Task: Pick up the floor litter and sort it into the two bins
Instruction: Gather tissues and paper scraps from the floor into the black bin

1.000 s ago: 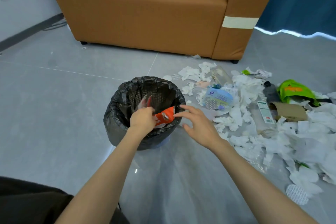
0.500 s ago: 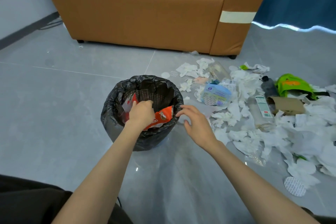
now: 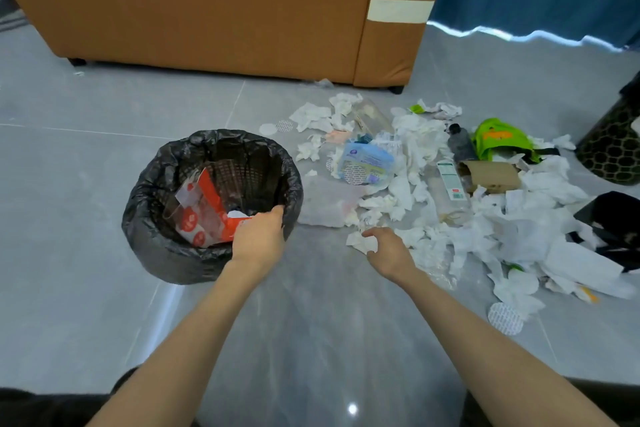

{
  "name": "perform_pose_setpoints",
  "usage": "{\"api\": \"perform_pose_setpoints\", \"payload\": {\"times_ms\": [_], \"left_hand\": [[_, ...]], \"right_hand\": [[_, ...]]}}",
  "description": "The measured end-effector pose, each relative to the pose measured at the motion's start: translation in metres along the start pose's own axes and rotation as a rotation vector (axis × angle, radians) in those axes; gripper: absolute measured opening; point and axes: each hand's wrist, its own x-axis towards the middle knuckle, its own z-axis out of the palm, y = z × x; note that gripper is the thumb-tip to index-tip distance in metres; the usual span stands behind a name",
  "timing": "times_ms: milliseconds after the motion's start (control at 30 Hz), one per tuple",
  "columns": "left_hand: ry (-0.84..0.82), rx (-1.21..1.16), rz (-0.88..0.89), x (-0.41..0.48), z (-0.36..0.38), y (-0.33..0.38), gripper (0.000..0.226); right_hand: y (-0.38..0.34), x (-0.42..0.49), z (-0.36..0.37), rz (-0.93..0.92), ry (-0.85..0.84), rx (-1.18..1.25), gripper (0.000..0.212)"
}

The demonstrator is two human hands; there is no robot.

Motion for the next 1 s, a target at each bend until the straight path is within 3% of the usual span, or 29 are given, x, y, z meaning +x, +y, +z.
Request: {"api": "perform_pose_setpoints", "payload": {"times_ms": [233,333,433,567,667,833,900,1000], "left_hand": [[0.254,0.061,0.134,0.012,0.007,-0.033,0.028],[0.425,-0.024,0.250,0.011,0.010,-0.036,0.027],[0.614,-0.149,0.278,0.008,0.010,-0.021,0.042],[0.737,-0.128,0.474,0.004,0.011,0.007,0.026],[0.651,-0.185,0.585,0.002,0.021,0.029,0.028],[0.243,-0.244,0.587,0.003,0.053,0.053,0.036],[0.057,-0.261,0.524,0.005,0.067,0.060,0.041],[-0.059,-0.258,0.502,0.016,0.087,0.071,0.046]], "right_hand": [[0.023,0.015,0.025,0.078,-0.291,-0.153,0.056],[0.027,0.013,0.030,0.092,-0.301,-0.163,0.052],[0.032,0.007,0.033,0.129,-0.285,-0.124,0.041],[0.037,-0.001,0.034,0.122,-0.270,-0.126,0.036],[0.040,-0.009,0.031,0.075,-0.229,-0.096,0.033],[0.054,-0.009,0.012,0.092,0.132,0.014,0.038],[0.062,0.000,0.000,0.069,0.121,-0.063,0.046],[0.074,0.017,-0.012,0.094,-0.034,-0.126,0.064]]}}
